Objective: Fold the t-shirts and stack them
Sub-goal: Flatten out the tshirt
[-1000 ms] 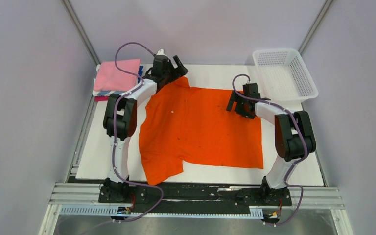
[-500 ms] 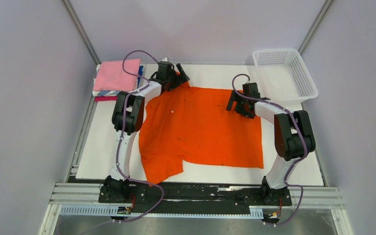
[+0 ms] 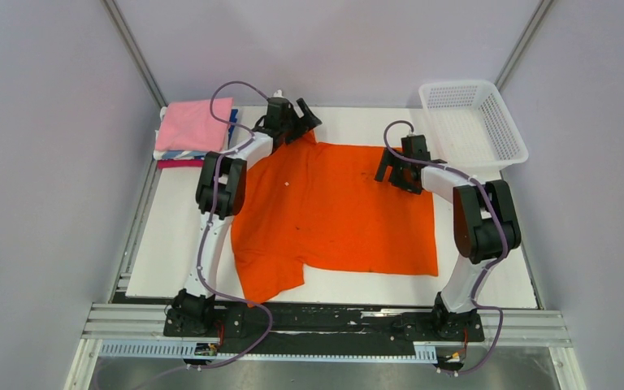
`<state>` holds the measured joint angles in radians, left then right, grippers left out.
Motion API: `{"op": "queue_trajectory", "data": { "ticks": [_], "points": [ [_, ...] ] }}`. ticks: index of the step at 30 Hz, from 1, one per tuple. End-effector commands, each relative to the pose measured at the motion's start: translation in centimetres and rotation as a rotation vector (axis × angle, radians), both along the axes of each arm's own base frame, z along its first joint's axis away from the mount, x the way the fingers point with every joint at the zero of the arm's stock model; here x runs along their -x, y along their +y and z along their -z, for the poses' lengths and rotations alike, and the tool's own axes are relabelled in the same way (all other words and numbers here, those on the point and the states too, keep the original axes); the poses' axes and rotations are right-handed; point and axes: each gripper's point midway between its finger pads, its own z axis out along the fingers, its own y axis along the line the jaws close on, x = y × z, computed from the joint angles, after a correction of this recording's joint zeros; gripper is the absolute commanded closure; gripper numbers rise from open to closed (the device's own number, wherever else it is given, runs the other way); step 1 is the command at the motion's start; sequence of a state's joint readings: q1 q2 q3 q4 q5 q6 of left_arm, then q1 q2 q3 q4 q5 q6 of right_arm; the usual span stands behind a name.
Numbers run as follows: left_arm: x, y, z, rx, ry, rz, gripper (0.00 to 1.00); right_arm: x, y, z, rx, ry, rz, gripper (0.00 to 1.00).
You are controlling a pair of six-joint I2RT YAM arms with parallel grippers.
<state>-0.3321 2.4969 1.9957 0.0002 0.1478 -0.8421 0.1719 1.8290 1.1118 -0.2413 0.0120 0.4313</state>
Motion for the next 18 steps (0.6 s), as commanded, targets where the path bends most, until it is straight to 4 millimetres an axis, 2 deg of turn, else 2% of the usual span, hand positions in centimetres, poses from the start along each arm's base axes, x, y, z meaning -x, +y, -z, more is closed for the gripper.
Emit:
{"op": "queue_trajectory", "data": {
  "ticks": [1, 4, 5, 6, 7, 8, 9, 10, 11, 12, 17, 18],
  "points": [
    [-2.0, -1.4, -1.3, 0.088, -0.07, 0.005, 0.0, 1.4, -0.8, 2.9, 0.043, 0.091, 0.002, 0.0],
    [-3.2, -2.4, -1.8, 0.145, -0.111, 0.005, 0.0, 1.4, -0.8, 3.1, 0.042, 0.097, 0.003, 0.0],
    [-3.7, -3.0, -2.9, 0.171, -0.136, 0.012, 0.0, 1.3, -0.8, 3.1, 0.043, 0.096, 0.003, 0.0],
    [-3.8, -3.2, -2.1, 0.173, -0.13, 0.015, 0.0, 1.3, -0.8, 3.1, 0.043, 0.096, 0.004, 0.0],
    [-4.3, -3.6, -3.1, 0.181, -0.154, 0.016, 0.0, 1.3, -0.8, 3.1, 0.043, 0.097, 0.003, 0.0],
    [-4.5, -3.7, -2.3, 0.175, -0.149, 0.012, 0.0, 1.3, -0.8, 3.0, 0.045, 0.096, 0.007, 0.0],
    [-5.0, -3.8, -3.2, 0.168, -0.174, 0.0, 0.0, 1.3, -0.9, 3.0, 0.047, 0.095, 0.011, 0.0],
    [-5.3, -3.7, -2.6, 0.161, -0.172, -0.009, 0.0, 1.3, -1.0, 3.0, 0.049, 0.094, 0.012, 0.0],
    [-5.7, -3.6, -3.3, 0.158, -0.19, -0.021, 0.0, 1.2, -1.0, 2.9, 0.051, 0.092, 0.014, 0.0],
    [-5.9, -3.6, -3.0, 0.152, -0.191, -0.026, 0.0, 1.2, -1.1, 2.7, 0.054, 0.088, 0.019, 0.0],
    [-6.7, -2.7, -5.8, 0.066, -0.243, -0.058, 0.0, 1.3, -1.5, 1.9, 0.064, 0.079, 0.043, 0.0],
    [-6.7, -2.5, -7.4, 0.043, -0.273, -0.056, 0.0, 1.3, -1.5, 1.7, 0.065, 0.076, 0.049, 0.0]
  ]
}}
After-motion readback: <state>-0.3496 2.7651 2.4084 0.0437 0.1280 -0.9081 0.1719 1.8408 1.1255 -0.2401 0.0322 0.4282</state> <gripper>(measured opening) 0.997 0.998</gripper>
